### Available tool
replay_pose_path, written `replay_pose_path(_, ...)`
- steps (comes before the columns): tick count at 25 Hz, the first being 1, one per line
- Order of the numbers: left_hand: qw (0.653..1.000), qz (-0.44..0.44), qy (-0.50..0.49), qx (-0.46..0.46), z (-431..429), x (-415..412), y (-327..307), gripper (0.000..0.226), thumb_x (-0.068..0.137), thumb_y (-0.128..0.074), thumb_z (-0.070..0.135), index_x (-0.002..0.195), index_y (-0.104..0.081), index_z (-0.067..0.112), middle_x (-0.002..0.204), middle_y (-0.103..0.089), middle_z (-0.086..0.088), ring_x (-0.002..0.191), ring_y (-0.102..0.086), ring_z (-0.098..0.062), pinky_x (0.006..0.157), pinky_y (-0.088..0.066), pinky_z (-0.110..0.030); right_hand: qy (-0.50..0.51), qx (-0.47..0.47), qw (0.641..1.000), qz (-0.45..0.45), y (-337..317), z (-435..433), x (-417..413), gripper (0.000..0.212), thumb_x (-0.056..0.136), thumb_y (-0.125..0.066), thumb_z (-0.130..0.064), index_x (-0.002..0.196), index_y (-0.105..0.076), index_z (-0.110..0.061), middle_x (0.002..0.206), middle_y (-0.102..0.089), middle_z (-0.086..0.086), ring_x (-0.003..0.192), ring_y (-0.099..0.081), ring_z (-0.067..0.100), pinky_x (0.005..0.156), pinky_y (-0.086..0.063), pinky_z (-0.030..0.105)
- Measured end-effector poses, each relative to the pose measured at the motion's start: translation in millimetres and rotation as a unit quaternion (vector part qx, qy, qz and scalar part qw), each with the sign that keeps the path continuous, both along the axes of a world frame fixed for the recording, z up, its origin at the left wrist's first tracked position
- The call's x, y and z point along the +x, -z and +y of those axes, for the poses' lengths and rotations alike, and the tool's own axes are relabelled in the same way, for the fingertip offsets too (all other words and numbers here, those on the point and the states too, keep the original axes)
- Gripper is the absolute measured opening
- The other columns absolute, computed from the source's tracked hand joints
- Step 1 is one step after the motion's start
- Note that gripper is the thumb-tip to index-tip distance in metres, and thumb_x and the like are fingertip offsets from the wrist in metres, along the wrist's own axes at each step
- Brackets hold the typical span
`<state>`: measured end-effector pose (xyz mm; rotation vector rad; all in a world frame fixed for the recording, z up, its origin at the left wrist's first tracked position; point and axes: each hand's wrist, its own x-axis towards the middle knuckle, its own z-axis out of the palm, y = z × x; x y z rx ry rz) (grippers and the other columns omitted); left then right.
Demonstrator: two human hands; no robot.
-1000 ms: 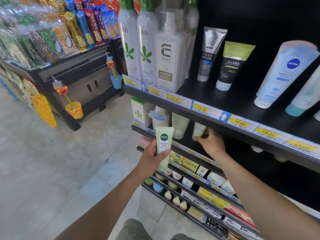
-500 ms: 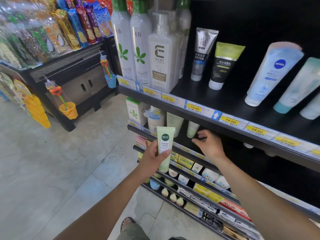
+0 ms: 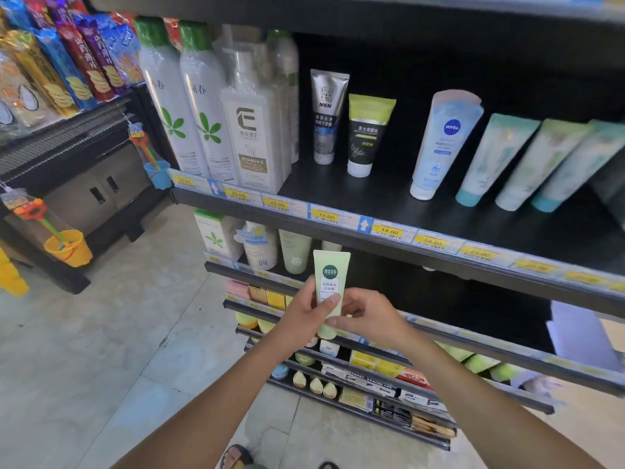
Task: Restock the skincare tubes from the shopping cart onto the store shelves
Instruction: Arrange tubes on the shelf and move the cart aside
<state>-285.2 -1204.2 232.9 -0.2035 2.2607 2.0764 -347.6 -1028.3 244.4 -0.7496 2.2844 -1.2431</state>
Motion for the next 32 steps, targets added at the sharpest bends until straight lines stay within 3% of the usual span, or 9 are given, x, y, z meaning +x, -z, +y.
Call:
replay_pose_path(2, 1.0, 0.002, 0.018, -0.006, 3.5, -4.7, 0.2, 0.037, 0.101, -0.064, 0.031, 0.136, -0.054, 0.029, 0.127, -0.07, 0.007, 0.118, -0.067, -0.012, 0.098, -0.058, -0.041, 0.016, -0.01, 1.0, 0.007, 2.2, 1.8, 1.8, 0.036, 0.08, -0.083, -0.039, 0.114, -0.072, -0.033, 0.101, -0.075, -0.012, 0.089, -0.071, 0.008, 0.081, -0.059, 0.03)
replay_pose_path(5, 0.998, 0.039, 0.021, -0.037, 2.7, -5.8, -1.8, 0.035, 0.103, -0.06, 0.034, 0.137, -0.054, 0.029, 0.127, -0.069, 0.011, 0.117, -0.065, -0.006, 0.095, -0.057, -0.032, 0.046, -0.019, 0.999, 0.007, 3.4, 3.6, 2.6, 0.037, 0.082, -0.084, -0.033, 0.117, -0.072, -0.032, 0.102, -0.076, -0.014, 0.091, -0.071, 0.005, 0.084, -0.058, 0.028)
replay_pose_path(7, 0.988, 0.09, -0.035, -0.12, -7.1, -2.9, 1.4, 0.033, 0.106, -0.054, 0.037, 0.138, -0.053, 0.029, 0.132, -0.063, 0.014, 0.122, -0.059, -0.003, 0.096, -0.053, -0.027, 0.075, -0.008, 0.997, 0.013, 1.3, 2.4, 1.1, 0.038, 0.082, -0.084, -0.028, 0.118, -0.071, -0.029, 0.103, -0.075, -0.016, 0.096, -0.069, 0.0, 0.088, -0.058, 0.028)
replay_pose_path(9, 0.935, 0.142, -0.11, -0.306, -25.1, -3.4, 15.6, 0.037, 0.105, -0.052, 0.033, 0.141, -0.051, 0.028, 0.142, -0.054, 0.011, 0.133, -0.049, -0.008, 0.105, -0.047, -0.033, 0.109, 0.007, 0.993, 0.041, -3.1, -0.1, -2.3, 0.038, 0.083, -0.083, -0.024, 0.118, -0.069, -0.03, 0.103, -0.071, -0.022, 0.096, -0.065, -0.007, 0.086, -0.057, 0.023)
replay_pose_path(11, 0.87, 0.113, -0.099, -0.47, -41.8, -6.6, 31.6, 0.053, 0.1, -0.057, 0.028, 0.151, -0.042, 0.026, 0.156, -0.042, 0.003, 0.148, -0.033, -0.019, 0.116, -0.04, -0.045, 0.124, 0.017, 0.988, 0.094, -8.1, -3.9, -7.4, 0.04, 0.085, -0.081, -0.025, 0.122, -0.066, -0.031, 0.105, -0.065, -0.025, 0.097, -0.063, -0.005, 0.081, -0.056, 0.019)
replay_pose_path(15, 0.785, -0.017, 0.005, -0.619, -52.0, -5.8, 49.2, 0.081, 0.099, -0.054, 0.036, 0.164, -0.005, 0.03, 0.173, -0.004, -0.007, 0.16, 0.005, -0.029, 0.127, -0.016, -0.054, 0.138, 0.028, 0.98, 0.14, -8.1, -18.1, -23.4, 0.039, 0.088, -0.078, -0.03, 0.124, -0.064, -0.03, 0.111, -0.063, -0.02, 0.1, -0.062, 0.001, 0.084, -0.054, 0.02)
replay_pose_path(22, 0.765, -0.039, 0.023, -0.642, -52.6, -1.3, 52.3, 0.093, 0.097, -0.054, 0.032, 0.161, 0.013, 0.031, 0.173, 0.01, -0.004, 0.158, 0.018, -0.028, 0.126, -0.016, -0.056, 0.134, 0.07, 0.98, 0.133, 18.1, -41.5, -52.0, 0.04, 0.089, -0.075, -0.036, 0.126, -0.063, -0.027, 0.124, -0.066, -0.007, 0.105, -0.064, 0.008, 0.091, -0.057, 0.032)
replay_pose_path(32, 0.772, -0.06, 0.027, -0.633, -53.8, -3.7, 52.6, 0.095, 0.095, -0.057, 0.034, 0.16, 0.013, 0.034, 0.172, 0.012, -0.002, 0.157, 0.021, -0.027, 0.125, -0.026, -0.052, 0.132, 0.076, 0.984, 0.088, 35.5, -45.6, -68.0, 0.041, 0.089, -0.076, -0.037, 0.125, -0.063, -0.022, 0.129, -0.066, -0.003, 0.118, -0.062, 0.013, 0.103, -0.052, 0.038)
